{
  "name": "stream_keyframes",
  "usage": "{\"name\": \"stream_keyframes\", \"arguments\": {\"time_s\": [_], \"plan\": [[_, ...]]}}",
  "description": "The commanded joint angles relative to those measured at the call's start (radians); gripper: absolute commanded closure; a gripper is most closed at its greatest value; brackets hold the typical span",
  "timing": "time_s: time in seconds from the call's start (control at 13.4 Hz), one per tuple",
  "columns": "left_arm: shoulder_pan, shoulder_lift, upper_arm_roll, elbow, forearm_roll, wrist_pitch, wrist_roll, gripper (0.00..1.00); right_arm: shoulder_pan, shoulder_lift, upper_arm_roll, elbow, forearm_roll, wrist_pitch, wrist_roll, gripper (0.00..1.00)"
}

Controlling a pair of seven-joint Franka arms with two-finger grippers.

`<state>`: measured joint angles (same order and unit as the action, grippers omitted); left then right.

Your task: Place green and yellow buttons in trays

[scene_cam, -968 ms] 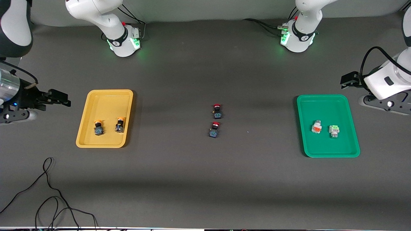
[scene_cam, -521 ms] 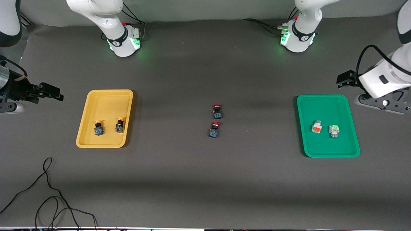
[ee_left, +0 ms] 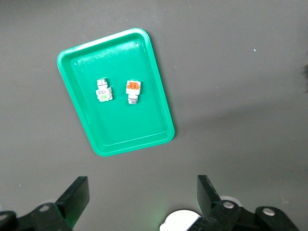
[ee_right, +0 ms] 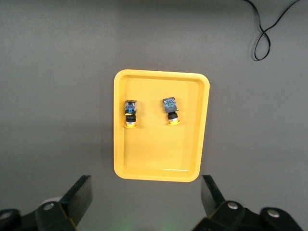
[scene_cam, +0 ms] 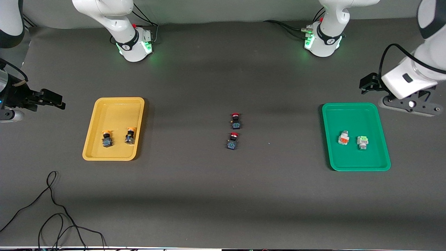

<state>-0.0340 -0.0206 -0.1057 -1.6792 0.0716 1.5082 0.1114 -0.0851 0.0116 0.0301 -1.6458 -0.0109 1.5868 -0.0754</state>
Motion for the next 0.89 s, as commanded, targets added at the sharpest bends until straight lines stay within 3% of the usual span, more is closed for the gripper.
{"name": "stream_keyframes", "arguments": {"time_s": [0.0, 0.15, 0.45, 0.82], "plan": [[-0.058, -0.075, 0.027, -0.093, -0.010, 0.052, -0.094, 0.00, -0.007, -0.001, 0.013, 0.018, -0.023, -0.005, 0.035, 0.00], [-0.060, -0.067, 0.026, -0.085, -0.009, 0.052, -0.099, 0.00, -0.007, -0.001, 0.013, 0.017, -0.023, -0.005, 0.037, 0.00], [-0.047, 0.025, 0.024, 0.042, -0.010, -0.037, -0.102, 0.00, -0.007, -0.001, 0.013, 0.017, -0.021, -0.005, 0.037, 0.00], [-0.046, 0.030, 0.024, 0.042, -0.010, -0.037, -0.110, 0.00, -0.007, -0.002, 0.013, 0.018, -0.018, -0.005, 0.039, 0.00]]}}
